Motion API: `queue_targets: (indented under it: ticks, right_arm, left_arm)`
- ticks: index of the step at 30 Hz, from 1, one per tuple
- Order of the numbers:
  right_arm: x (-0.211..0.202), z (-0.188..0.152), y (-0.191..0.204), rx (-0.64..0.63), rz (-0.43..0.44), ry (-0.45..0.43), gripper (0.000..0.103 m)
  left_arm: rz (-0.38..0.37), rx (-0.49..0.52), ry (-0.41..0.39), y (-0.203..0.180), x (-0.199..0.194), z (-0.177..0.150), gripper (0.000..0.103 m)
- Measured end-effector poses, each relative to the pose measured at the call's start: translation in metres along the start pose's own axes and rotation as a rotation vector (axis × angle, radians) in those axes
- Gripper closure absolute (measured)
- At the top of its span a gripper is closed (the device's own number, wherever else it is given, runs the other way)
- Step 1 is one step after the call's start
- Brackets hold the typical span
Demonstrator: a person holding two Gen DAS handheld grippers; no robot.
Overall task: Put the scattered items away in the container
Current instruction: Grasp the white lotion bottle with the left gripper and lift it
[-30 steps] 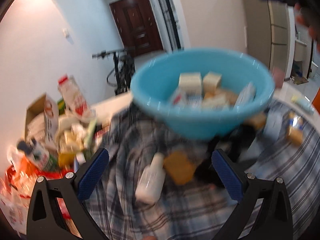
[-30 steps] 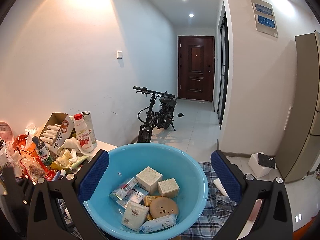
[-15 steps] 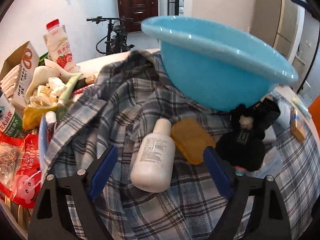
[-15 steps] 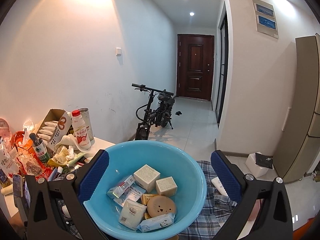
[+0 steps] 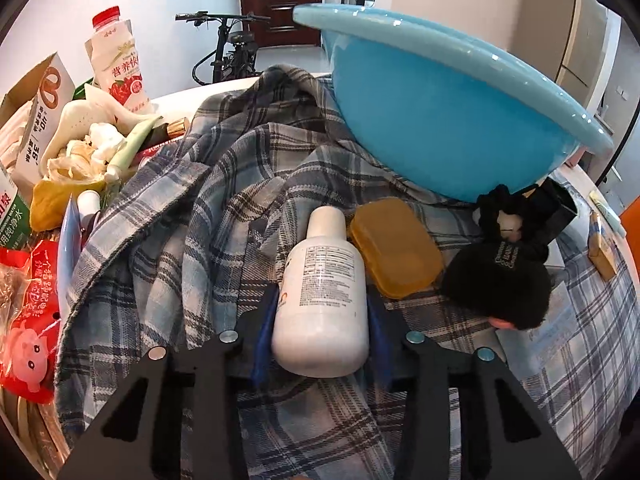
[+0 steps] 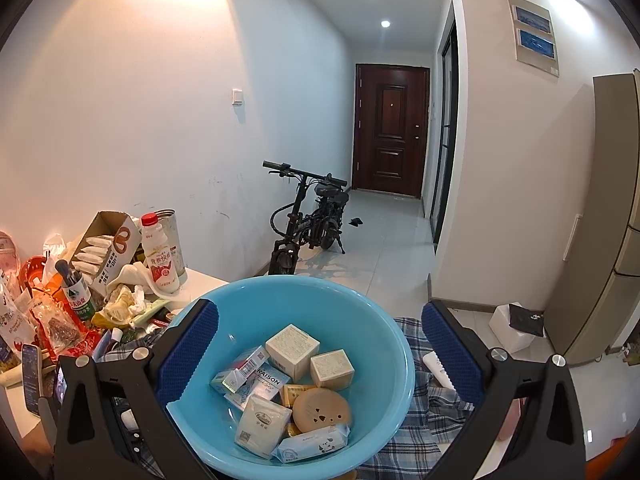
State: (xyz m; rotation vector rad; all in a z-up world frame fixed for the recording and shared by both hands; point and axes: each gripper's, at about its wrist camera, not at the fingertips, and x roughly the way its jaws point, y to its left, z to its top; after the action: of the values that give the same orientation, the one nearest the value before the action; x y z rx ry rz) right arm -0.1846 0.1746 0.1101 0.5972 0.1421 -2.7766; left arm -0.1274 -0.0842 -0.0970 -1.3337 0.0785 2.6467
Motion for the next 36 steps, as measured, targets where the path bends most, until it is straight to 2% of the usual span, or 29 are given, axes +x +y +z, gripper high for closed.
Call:
queue_targets:
  ticks: [17, 25, 31, 36]
  right_arm:
    - [-0.011, 0.005, 0.014, -0.037, -0.012, -0.026, 0.000]
    - [-0.019, 0.008, 0.026, -0.062, 0.004, -0.044, 0.000]
    - [-0.032, 0.009, 0.033, -0.083, 0.021, -0.067, 0.000]
    - [-0.046, 0.000, 0.029, -0.070, 0.053, -0.041, 0.000]
  left_arm:
    - [-0.022, -0.004, -0.131, -0.010, -0.067, -0.008, 0.065]
    - [-0.031, -0.033, -0.137, -0.007, -0.075, -0.019, 0.065]
    - [-0.043, -0.028, -0.181, -0.014, -0.088, -0.016, 0.065]
    - [-0.035, -0.016, -0.212, -0.017, -0.096, -0.016, 0.065]
